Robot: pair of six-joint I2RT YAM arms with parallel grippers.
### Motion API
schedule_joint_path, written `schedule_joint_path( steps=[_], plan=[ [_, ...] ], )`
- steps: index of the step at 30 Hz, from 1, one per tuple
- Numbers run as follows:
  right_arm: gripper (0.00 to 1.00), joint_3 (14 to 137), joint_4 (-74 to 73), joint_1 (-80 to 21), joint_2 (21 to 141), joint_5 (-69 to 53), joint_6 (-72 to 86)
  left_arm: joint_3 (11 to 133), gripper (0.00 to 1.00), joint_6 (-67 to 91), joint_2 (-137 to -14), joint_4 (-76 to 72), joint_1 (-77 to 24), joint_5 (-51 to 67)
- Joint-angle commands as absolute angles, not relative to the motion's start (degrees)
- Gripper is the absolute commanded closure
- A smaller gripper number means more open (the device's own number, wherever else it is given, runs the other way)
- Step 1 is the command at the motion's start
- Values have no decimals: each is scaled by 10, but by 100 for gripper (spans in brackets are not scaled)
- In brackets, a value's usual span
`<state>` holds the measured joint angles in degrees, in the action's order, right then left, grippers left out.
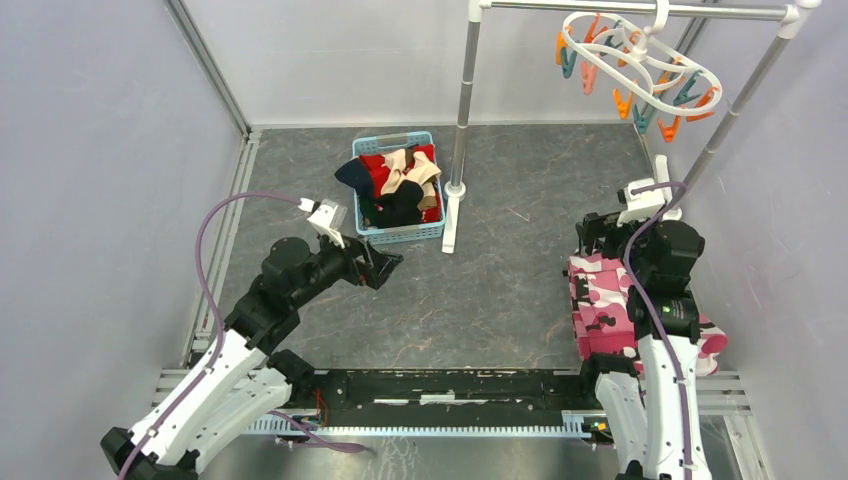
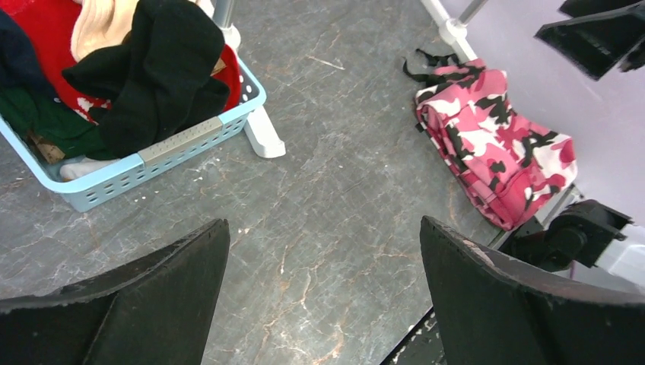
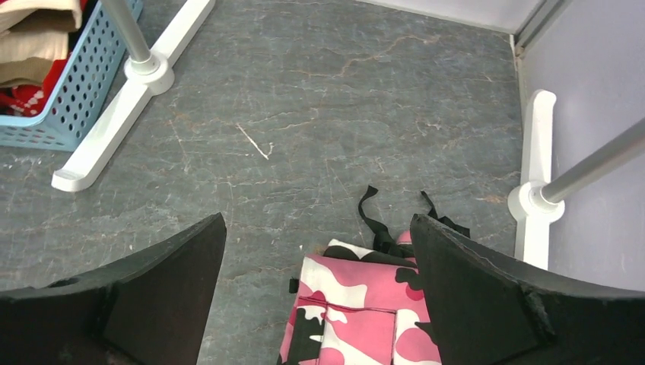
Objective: Clip the socks to the hanger
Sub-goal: Pick up the sock from the bin.
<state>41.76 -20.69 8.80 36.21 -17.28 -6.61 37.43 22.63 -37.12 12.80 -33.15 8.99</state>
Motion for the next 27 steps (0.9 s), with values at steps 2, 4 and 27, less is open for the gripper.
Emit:
schedule_joint_path(
  steps=[2, 4, 27],
  plan=[
    [2, 412, -203, 92, 361, -271, -109, 352, 0, 273, -307, 82, -336, 88],
    [2, 412, -212, 94, 364, -337, -138, 348, 0, 283, -291, 73, -336, 92],
    [2, 399, -345, 98, 483, -398, -484, 333, 0, 288, -457, -55, -337, 156]
  ],
)
